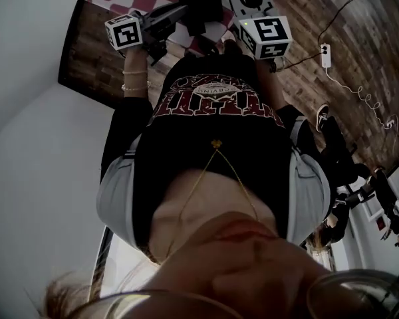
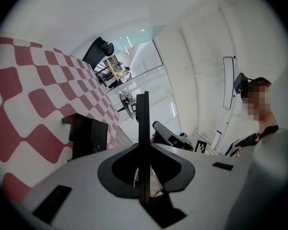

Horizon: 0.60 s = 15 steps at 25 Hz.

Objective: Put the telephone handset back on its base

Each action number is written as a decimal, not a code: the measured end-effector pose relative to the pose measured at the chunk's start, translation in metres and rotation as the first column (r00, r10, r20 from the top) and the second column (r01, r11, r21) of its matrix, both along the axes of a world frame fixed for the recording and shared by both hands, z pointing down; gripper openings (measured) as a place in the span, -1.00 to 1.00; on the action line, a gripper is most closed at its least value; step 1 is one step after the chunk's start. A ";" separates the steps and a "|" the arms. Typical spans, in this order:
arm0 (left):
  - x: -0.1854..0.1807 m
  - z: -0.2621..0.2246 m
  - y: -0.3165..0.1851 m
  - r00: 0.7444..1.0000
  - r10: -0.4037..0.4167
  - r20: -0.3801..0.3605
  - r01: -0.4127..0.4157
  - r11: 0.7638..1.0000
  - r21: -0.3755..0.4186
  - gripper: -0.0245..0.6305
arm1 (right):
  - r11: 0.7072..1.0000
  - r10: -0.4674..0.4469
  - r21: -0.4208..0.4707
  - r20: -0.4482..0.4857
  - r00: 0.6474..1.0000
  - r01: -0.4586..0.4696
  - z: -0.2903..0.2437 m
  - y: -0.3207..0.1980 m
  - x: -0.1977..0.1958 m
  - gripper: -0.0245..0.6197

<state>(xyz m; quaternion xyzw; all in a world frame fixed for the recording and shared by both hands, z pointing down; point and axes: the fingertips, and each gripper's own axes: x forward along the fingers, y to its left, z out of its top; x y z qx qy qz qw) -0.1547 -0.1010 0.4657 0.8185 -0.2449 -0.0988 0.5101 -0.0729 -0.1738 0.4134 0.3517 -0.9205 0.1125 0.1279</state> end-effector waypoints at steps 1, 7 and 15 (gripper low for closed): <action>0.000 0.000 0.000 1.000 0.005 0.009 -0.005 1.000 0.004 -0.70 | 1.000 0.008 0.000 0.000 1.000 -0.008 0.000 0.002 0.001 -0.86; 0.000 0.010 0.001 1.000 0.016 0.011 -0.016 1.000 -0.013 -0.70 | 0.999 0.049 -0.011 -0.001 0.999 -0.049 0.006 0.010 0.011 -0.86; -0.011 0.030 -0.017 0.999 0.033 0.021 -0.032 0.998 -0.062 -0.70 | 0.995 0.089 -0.039 -0.019 0.996 -0.090 0.012 -0.002 0.012 -0.86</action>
